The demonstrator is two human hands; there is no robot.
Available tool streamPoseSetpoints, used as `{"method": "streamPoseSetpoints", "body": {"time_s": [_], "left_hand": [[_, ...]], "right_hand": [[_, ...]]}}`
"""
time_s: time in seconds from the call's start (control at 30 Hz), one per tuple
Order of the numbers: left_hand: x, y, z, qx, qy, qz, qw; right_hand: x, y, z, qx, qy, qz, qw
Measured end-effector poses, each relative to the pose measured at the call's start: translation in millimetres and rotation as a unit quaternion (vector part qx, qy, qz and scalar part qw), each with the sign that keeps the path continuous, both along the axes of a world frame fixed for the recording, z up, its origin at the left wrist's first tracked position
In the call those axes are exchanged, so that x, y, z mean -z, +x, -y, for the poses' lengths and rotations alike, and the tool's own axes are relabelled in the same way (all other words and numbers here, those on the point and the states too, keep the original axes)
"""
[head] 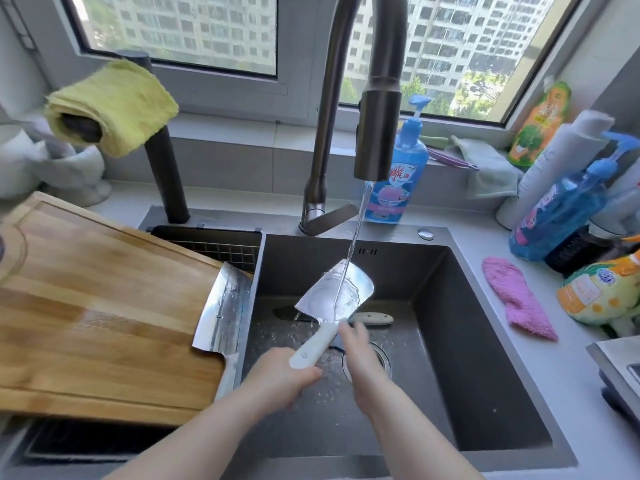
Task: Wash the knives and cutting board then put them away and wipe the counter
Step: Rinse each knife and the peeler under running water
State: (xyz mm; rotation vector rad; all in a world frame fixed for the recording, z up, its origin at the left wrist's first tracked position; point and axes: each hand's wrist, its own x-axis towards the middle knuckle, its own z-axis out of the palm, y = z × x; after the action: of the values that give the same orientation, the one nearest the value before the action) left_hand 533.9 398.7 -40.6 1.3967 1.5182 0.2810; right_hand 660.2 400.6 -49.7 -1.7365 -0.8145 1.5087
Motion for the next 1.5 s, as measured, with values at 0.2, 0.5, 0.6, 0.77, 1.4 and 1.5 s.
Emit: {"method": "streamPoseSetpoints", "body": {"time_s": [0.2, 0.5, 0.6, 0.77, 1.4, 1.5], "left_hand": [[2, -20, -11, 0.028, -0.001, -0.03, 0.999], [-10, -32, -14, 0.073, 0.016, -0.092, 0.993], [-10, -32, -15, 0.074, 0.011, -0.085, 0.994], [-11, -35, -17, 0.07, 0.009, -0.068, 0.995], [-14, -20, -20, 0.064, 0.018, -0.05, 0.997], [-13, -20, -21, 0.058, 0.011, -0.032, 0.998]], "right_hand": [[-4, 10, -20, -0.248, 0.216, 0.38, 0.865], [3, 28, -58, -0.309, 0.165, 0.516, 0.781], [2, 14, -54, -0.374, 0.239, 0.433, 0.785], [2, 31, -57, -0.267, 0.24, 0.465, 0.809], [20, 52, -19, -0.282, 0.238, 0.454, 0.811], [24, 44, -14, -0.291, 0.314, 0.493, 0.757]]}}
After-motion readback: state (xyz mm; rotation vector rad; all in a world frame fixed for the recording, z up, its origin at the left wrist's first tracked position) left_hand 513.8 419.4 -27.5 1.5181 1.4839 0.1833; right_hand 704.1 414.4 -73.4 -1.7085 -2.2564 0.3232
